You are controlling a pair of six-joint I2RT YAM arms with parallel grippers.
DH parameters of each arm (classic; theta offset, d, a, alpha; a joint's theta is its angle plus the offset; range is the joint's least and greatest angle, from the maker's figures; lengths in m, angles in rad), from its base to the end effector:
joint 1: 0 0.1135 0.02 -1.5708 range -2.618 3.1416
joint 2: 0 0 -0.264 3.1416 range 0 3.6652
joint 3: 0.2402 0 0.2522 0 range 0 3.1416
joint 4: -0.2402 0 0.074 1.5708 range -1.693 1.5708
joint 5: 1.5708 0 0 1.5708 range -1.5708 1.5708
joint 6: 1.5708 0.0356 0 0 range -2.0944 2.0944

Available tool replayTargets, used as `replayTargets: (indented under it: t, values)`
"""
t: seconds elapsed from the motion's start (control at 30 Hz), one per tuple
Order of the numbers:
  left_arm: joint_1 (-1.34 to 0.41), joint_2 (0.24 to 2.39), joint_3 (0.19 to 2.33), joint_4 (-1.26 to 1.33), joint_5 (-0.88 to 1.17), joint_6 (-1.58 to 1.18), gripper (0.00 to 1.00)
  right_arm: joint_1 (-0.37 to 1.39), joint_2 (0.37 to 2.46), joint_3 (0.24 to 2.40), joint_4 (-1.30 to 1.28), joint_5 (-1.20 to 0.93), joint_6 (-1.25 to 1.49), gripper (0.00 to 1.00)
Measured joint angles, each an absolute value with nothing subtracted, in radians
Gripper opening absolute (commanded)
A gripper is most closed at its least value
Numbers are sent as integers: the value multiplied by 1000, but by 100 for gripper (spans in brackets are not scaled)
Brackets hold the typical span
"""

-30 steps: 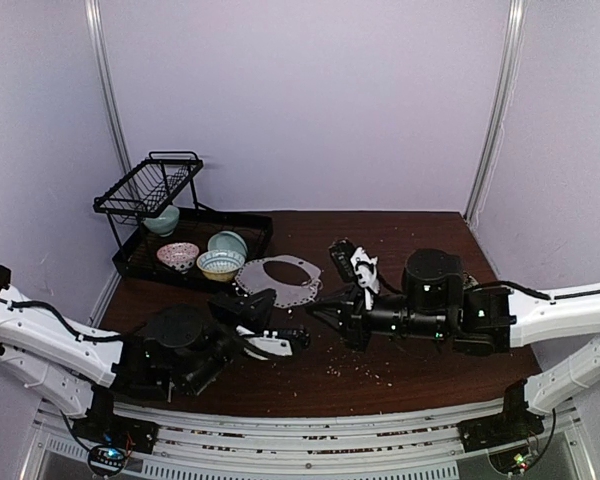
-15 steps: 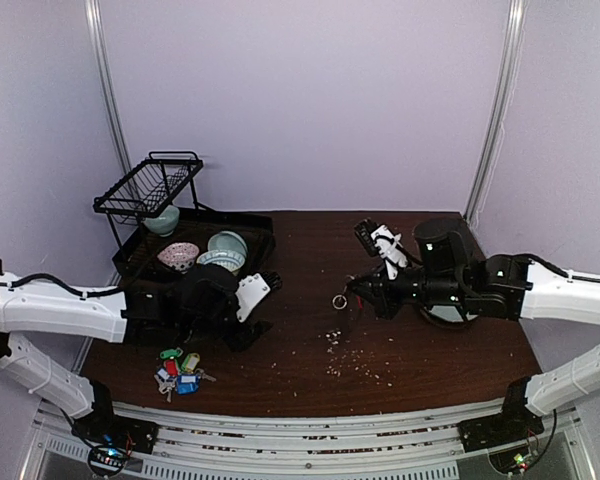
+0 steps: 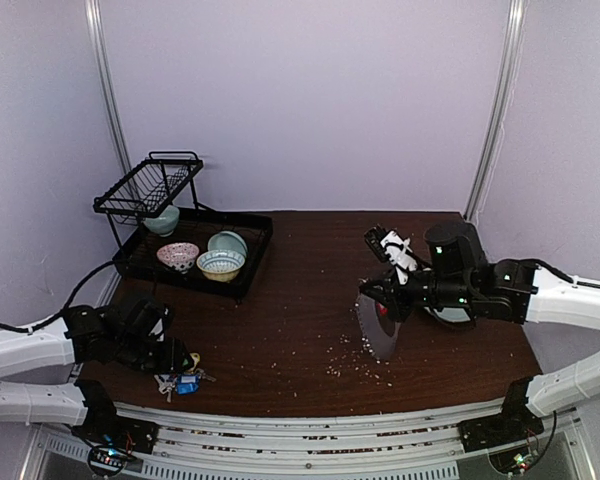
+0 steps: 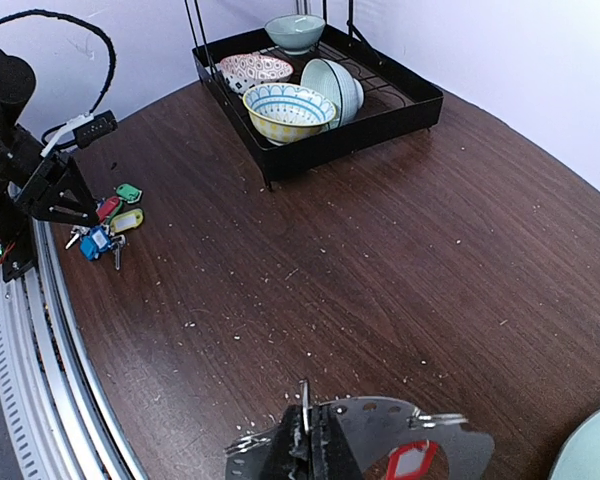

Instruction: Put the keys on the keyring

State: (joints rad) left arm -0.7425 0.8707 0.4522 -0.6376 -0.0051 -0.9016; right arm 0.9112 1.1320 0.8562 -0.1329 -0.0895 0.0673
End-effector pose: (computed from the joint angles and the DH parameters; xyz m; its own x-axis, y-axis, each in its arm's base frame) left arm 0.1122 -0.1027 0.1753 -0.9267 -0.2141 -0.3089 -0.0847 0.9197 -0.3833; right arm 0.1570 0.2077 0.3000 -0.2993 -0.2766 -0.9132 -0.8191 0.5654 0.0972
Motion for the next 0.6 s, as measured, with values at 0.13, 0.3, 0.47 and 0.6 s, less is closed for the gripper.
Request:
replayTargets:
  t: [0.13,0.3,0.47,0.6]
  values:
    - [-742,924,451,-652,7,-963,34,902,1108,834,-134,-98,46,0]
    - [-741,1015,455,-670,-31,-983,31,896,1076,822,-133,-110,31,0]
    - [-741,1065,474,-672,-73,-976,26,896,1050,806,-125,-125,29,0]
    - [-741,1106,495,-652,-91,-949,19,896,1051,805,-126,-136,29,0]
